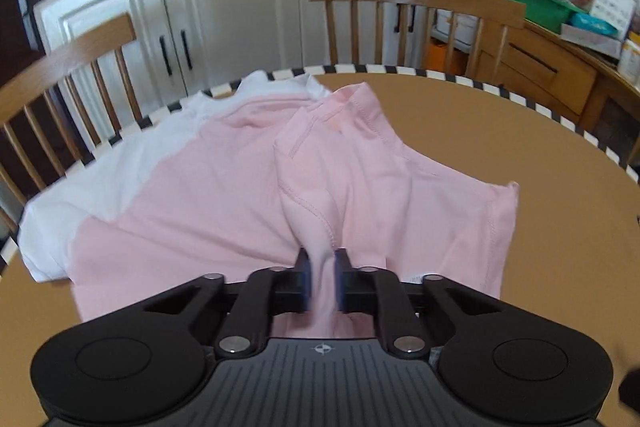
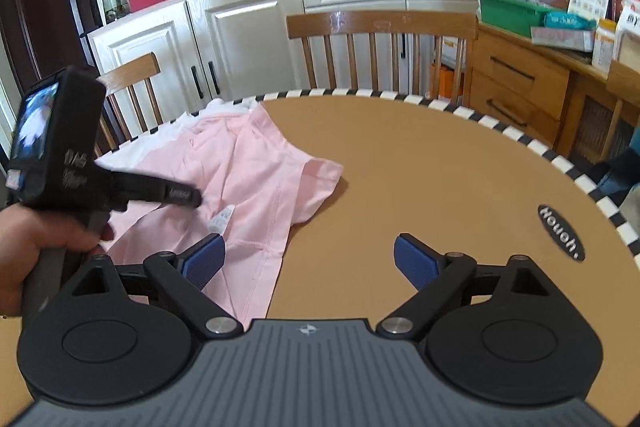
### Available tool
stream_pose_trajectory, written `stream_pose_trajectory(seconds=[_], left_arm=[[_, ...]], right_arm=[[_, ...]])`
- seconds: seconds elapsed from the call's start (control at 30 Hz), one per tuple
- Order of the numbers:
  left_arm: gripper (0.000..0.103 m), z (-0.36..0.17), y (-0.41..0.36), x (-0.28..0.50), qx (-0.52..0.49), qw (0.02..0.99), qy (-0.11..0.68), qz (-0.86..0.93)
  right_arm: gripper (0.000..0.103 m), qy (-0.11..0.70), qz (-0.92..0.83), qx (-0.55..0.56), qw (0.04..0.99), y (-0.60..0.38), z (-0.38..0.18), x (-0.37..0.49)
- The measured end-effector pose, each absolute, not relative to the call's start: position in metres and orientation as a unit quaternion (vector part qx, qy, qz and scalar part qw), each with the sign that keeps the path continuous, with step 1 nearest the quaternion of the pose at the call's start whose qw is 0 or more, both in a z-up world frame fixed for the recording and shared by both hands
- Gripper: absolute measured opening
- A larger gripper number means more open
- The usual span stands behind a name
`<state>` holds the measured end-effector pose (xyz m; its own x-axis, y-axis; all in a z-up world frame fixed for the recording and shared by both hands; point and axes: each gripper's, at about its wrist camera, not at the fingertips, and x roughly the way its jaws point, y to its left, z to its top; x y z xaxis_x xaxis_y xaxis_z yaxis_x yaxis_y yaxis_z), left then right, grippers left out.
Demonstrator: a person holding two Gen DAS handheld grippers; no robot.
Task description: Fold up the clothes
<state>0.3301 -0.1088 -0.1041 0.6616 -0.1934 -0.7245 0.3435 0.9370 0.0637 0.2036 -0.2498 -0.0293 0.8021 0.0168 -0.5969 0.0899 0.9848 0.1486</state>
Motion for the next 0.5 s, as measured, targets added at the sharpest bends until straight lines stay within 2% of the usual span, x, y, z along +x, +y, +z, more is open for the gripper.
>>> stream_pose_trajectory(seconds=[0.2,0.3,0.4,0.5], left_arm=[[0.008,-0.086,-0.073,0.258,0.081,0.912,0.368,-0.166],[0.008,-0.081,-0.056,0.202,0.074,0.899,0.385,-0.196],[0.008,-0.082,-0.044,0.141,0.069,0.876,0.42,-0.226],[0.01,-0.084,-0.035,0.087,0.067,0.859,0.448,-0.241]], right_arm=[[0.093,0.298,-0.013,0.085,0.951,-0.26,-0.018,0.191],[0.092,0.295,0.003,0.086,0.952,-0.266,-0.013,0.182],[0.084,0.306,0.022,0.087,0.948,-0.271,-0.009,0.172],[0.081,0.321,0.044,0.088,0.942,-0.274,-0.009,0.162]])
